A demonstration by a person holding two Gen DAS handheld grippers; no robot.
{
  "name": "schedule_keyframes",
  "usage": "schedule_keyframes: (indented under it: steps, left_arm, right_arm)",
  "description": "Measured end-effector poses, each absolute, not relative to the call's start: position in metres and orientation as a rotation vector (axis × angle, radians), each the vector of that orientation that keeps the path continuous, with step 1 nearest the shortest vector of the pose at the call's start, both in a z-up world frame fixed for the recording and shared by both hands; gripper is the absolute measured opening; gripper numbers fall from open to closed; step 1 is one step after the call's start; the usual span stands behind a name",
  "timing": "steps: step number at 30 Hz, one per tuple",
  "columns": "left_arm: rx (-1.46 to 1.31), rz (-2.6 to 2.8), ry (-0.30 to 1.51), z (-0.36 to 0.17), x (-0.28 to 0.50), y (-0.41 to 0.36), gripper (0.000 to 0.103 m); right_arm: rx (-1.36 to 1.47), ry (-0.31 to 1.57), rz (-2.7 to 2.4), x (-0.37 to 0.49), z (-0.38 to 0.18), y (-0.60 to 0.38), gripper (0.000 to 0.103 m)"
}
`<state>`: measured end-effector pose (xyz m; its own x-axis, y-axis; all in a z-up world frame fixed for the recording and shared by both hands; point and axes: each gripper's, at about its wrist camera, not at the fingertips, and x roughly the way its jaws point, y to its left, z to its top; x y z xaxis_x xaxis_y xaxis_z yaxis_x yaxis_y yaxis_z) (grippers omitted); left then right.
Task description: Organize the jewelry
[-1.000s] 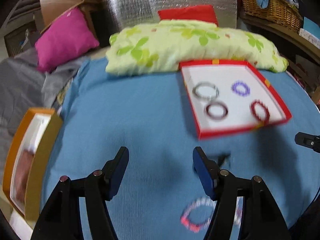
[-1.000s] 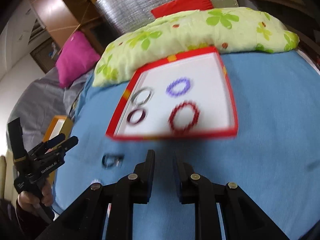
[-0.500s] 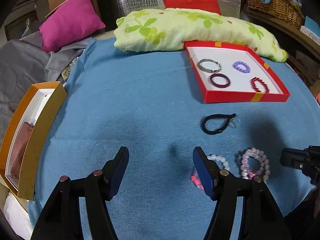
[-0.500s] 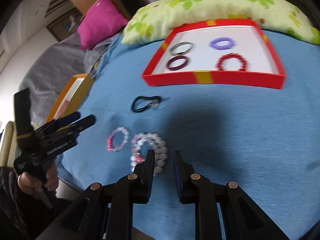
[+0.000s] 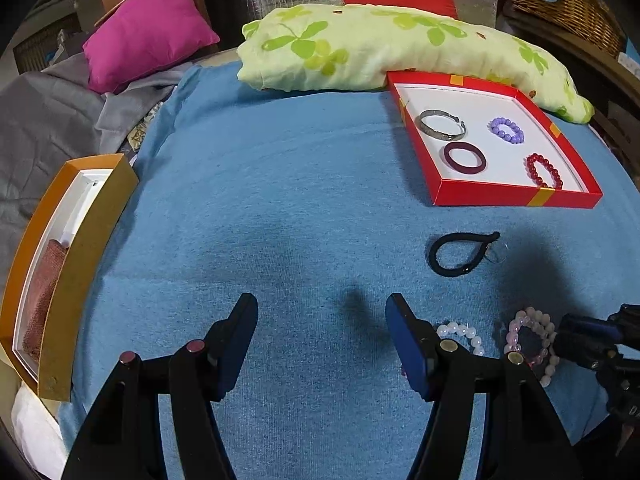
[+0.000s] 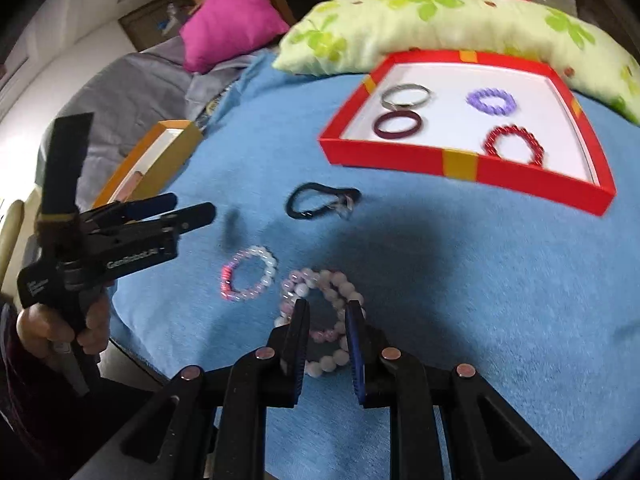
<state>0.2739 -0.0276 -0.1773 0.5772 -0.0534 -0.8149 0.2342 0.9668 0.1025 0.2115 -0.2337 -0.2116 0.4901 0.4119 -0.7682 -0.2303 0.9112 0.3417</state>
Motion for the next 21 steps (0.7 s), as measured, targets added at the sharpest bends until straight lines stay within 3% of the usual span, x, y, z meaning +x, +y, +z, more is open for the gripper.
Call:
schedule_keyframes:
  steps: [16,21]
  left_arm:
    - [0.256,-0.255,0.961,-0.182,0.265,-0.035,0.067]
    - [0.27,-0.302,0.985,-0.189,0.261,-0.042,0.066]
  right_arm:
    - [0.115,1.028,0.324,0.215,-0.226,-0.229,0.021]
    - [0.061,1.037,0.278,0.215,-0.232,-0.235,0.018]
